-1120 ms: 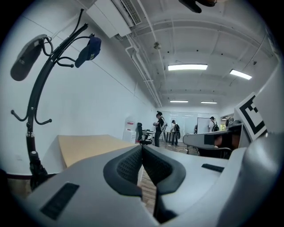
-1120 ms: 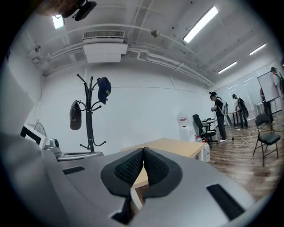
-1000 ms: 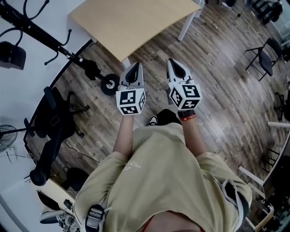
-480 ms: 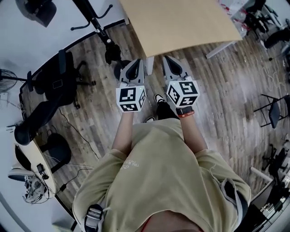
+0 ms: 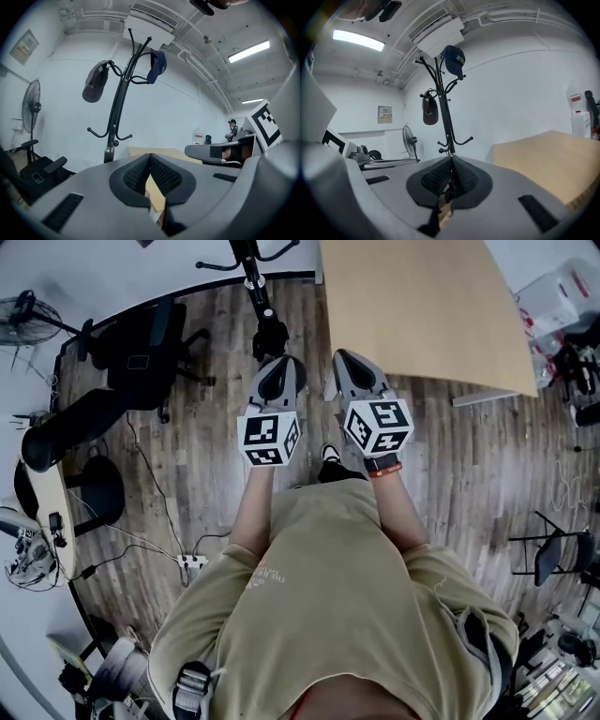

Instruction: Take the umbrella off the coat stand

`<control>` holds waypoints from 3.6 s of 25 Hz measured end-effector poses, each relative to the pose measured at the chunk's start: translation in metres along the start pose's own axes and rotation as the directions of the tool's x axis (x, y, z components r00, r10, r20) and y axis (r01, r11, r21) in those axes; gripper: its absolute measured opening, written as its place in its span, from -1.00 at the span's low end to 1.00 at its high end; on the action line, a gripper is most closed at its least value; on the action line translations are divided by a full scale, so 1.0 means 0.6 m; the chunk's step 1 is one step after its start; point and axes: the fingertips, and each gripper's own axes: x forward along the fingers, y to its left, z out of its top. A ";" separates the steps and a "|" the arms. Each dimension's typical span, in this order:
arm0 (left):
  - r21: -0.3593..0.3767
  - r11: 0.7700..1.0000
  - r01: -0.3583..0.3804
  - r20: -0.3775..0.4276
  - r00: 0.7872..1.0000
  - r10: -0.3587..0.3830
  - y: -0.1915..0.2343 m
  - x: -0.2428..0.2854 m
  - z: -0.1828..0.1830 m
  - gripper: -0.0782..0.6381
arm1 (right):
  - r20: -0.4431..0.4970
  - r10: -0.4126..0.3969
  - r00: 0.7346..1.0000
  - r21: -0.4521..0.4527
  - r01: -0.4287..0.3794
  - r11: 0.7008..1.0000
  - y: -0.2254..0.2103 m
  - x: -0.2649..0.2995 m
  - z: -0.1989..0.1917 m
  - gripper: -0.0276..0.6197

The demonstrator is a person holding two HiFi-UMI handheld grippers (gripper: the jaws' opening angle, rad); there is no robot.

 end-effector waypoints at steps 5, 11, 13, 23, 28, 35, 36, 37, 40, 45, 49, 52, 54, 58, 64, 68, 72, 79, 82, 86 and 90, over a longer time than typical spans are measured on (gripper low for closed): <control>-0.017 0.994 -0.110 0.032 0.993 0.111 0.015 0.027 0.016 -0.72 | -0.030 0.122 0.992 -0.020 -0.123 0.992 -0.021 0.053 0.015 -0.87; -0.034 0.976 -0.217 0.055 0.974 0.218 0.028 0.039 0.003 -0.72 | -0.062 0.238 0.969 0.004 -0.239 0.971 -0.039 0.102 -0.012 -0.86; -0.033 0.970 -0.243 0.052 0.968 0.244 0.031 0.033 -0.003 -0.72 | -0.079 0.263 0.961 0.015 -0.263 0.965 -0.040 0.107 -0.028 -0.86; -0.027 0.964 -0.266 0.053 0.962 0.267 0.093 0.059 -0.016 -0.72 | -0.134 0.322 0.937 0.008 -0.324 0.946 -0.025 0.196 -0.075 -0.85; -0.047 0.962 -0.270 0.037 0.962 0.272 0.132 0.059 -0.026 -0.72 | -0.164 0.328 0.930 0.036 -0.326 0.945 -0.017 0.220 -0.099 -0.83; -0.050 0.966 -0.255 0.013 0.967 0.256 0.164 0.066 -0.043 -0.72 | -0.213 0.392 0.895 0.048 -0.391 0.919 0.000 0.268 -0.134 -0.77; -0.049 0.967 -0.251 0.011 0.968 0.252 0.168 0.066 -0.043 -0.72 | -0.216 0.395 0.893 0.036 -0.397 0.917 0.003 0.274 -0.136 -0.76; -0.050 0.967 -0.250 0.009 0.968 0.251 0.173 0.067 -0.044 -0.72 | -0.220 0.398 0.891 0.024 -0.403 0.915 0.007 0.282 -0.137 -0.75; -0.054 0.968 -0.247 -0.004 0.969 0.247 0.184 0.073 -0.053 -0.72 | -0.245 0.398 0.884 -0.025 -0.416 0.909 0.010 0.301 -0.148 -0.70; -0.051 0.970 -0.237 -0.025 0.972 0.236 0.201 0.090 -0.070 -0.72 | -0.271 0.401 0.875 -0.052 -0.429 0.902 0.006 0.326 -0.165 -0.67; -0.056 0.974 -0.219 -0.039 0.975 0.217 0.205 0.105 -0.083 -0.72 | -0.266 0.406 0.874 -0.061 -0.435 0.898 0.000 0.347 -0.169 -0.64; -0.069 0.975 -0.211 -0.050 0.977 0.208 0.210 0.114 -0.088 -0.72 | -0.272 0.416 0.868 -0.075 -0.450 0.890 -0.001 0.364 -0.168 -0.60; -0.082 0.974 -0.210 -0.058 0.977 0.206 0.216 0.117 -0.093 -0.72 | -0.284 0.426 0.859 -0.090 -0.466 0.880 0.001 0.376 -0.171 -0.56; -0.098 0.972 -0.213 -0.073 0.976 0.207 0.227 0.121 -0.101 -0.72 | -0.315 0.445 0.838 -0.112 -0.498 0.860 0.001 0.399 -0.186 -0.49; -0.130 0.970 -0.204 -0.083 0.977 0.195 0.237 0.128 -0.100 -0.72 | -0.352 0.458 0.817 -0.127 -0.526 0.841 -0.008 0.431 -0.209 -0.33; -0.131 0.971 -0.201 -0.096 0.977 0.190 0.234 0.131 -0.108 -0.72 | -0.363 0.464 0.808 -0.120 -0.535 0.836 -0.012 0.446 -0.223 -0.16; -0.124 0.972 -0.199 -0.112 0.976 0.186 0.235 0.136 -0.117 -0.72 | -0.373 0.474 0.797 -0.109 -0.546 0.831 -0.010 0.468 -0.240 0.01; -0.110 0.969 -0.222 -0.124 0.970 0.208 0.250 0.140 -0.120 -0.72 | -0.366 0.494 0.789 -0.101 -0.562 0.821 -0.007 0.507 -0.255 0.04; -0.106 0.966 -0.234 -0.126 0.967 0.220 0.252 0.139 -0.125 -0.72 | -0.341 0.493 0.800 -0.105 -0.554 0.826 -0.012 0.517 -0.252 -0.07; -0.107 0.965 -0.240 -0.127 0.966 0.226 0.255 0.139 -0.129 -0.72 | -0.339 0.493 0.801 -0.110 -0.554 0.825 -0.010 0.526 -0.254 -0.27; -0.102 0.966 -0.237 -0.129 0.966 0.223 0.251 0.139 -0.130 -0.72 | -0.334 0.508 0.794 -0.112 -0.568 0.815 -0.010 0.519 -0.250 -0.31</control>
